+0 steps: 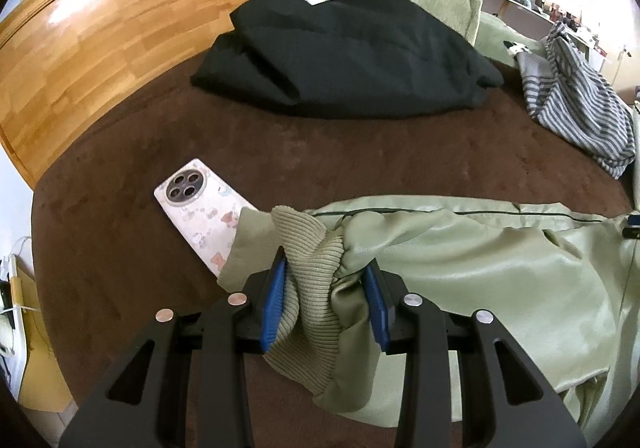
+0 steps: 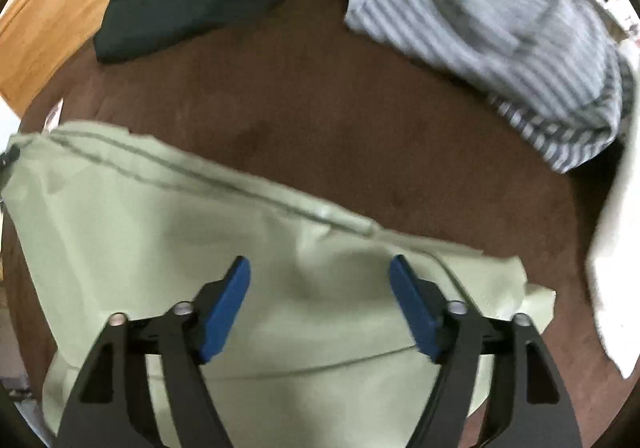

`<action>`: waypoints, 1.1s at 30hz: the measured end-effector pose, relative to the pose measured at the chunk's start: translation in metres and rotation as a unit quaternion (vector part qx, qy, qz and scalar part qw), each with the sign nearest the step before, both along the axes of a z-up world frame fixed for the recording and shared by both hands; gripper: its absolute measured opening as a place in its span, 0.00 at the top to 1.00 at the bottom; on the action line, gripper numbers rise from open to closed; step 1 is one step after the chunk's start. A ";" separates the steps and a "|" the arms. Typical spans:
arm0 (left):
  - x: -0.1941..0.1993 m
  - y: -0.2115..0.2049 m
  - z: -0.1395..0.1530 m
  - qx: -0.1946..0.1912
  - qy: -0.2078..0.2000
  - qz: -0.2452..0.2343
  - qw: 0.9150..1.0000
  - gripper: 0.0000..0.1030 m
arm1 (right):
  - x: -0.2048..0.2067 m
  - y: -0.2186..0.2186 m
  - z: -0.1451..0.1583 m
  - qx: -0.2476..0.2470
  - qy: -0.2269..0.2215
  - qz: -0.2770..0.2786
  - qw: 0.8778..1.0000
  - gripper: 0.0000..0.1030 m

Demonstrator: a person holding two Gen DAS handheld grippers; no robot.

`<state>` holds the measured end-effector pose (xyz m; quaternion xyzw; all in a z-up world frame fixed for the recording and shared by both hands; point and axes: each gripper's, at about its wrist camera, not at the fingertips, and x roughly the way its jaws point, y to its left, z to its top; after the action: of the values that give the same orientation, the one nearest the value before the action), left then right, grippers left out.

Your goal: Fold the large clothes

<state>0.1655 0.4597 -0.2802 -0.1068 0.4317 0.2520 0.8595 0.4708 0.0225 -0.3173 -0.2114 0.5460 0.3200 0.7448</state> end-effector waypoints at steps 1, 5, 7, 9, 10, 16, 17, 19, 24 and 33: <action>0.001 0.000 0.002 0.001 -0.001 -0.001 1.000 0.63 | 0.000 0.001 -0.004 -0.011 0.004 0.004 1.000 0.28; 0.003 0.000 0.002 0.000 0.004 -0.001 1.000 0.63 | -0.009 0.014 -0.033 -0.083 -0.003 0.026 0.996 0.27; 0.004 0.000 0.000 -0.001 0.007 0.001 1.000 0.63 | -0.013 0.020 -0.039 -0.096 -0.017 0.032 0.995 0.29; 0.005 0.001 -0.003 -0.004 0.009 0.004 1.000 0.63 | -0.013 0.018 -0.039 -0.085 -0.019 0.021 0.996 0.43; 0.005 0.001 -0.005 -0.007 0.009 0.005 1.000 0.63 | -0.013 0.017 -0.037 -0.076 -0.019 0.016 0.997 0.60; 0.003 0.003 -0.013 -0.018 0.011 0.013 1.000 0.63 | -0.022 0.019 -0.036 -0.064 -0.021 0.012 0.998 0.89; 0.002 0.003 -0.014 -0.019 0.011 0.013 1.000 0.63 | -0.023 0.019 -0.037 -0.063 -0.021 0.012 0.998 0.91; 0.001 0.004 -0.015 -0.020 0.010 0.014 1.000 0.63 | -0.024 0.017 -0.038 -0.060 -0.023 0.013 0.998 0.95; 0.002 0.004 -0.011 -0.016 0.004 0.011 1.000 0.63 | -0.028 0.019 -0.028 -0.051 -0.035 0.015 0.998 0.98; 0.010 0.008 0.004 -0.004 0.006 0.015 1.000 0.63 | -0.035 0.011 0.014 -0.004 -0.071 -0.009 0.997 0.98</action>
<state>0.1756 0.4678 -0.2764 -0.1156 0.4365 0.2639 0.8523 0.4357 0.0331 -0.3036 -0.2315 0.4946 0.2951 0.7841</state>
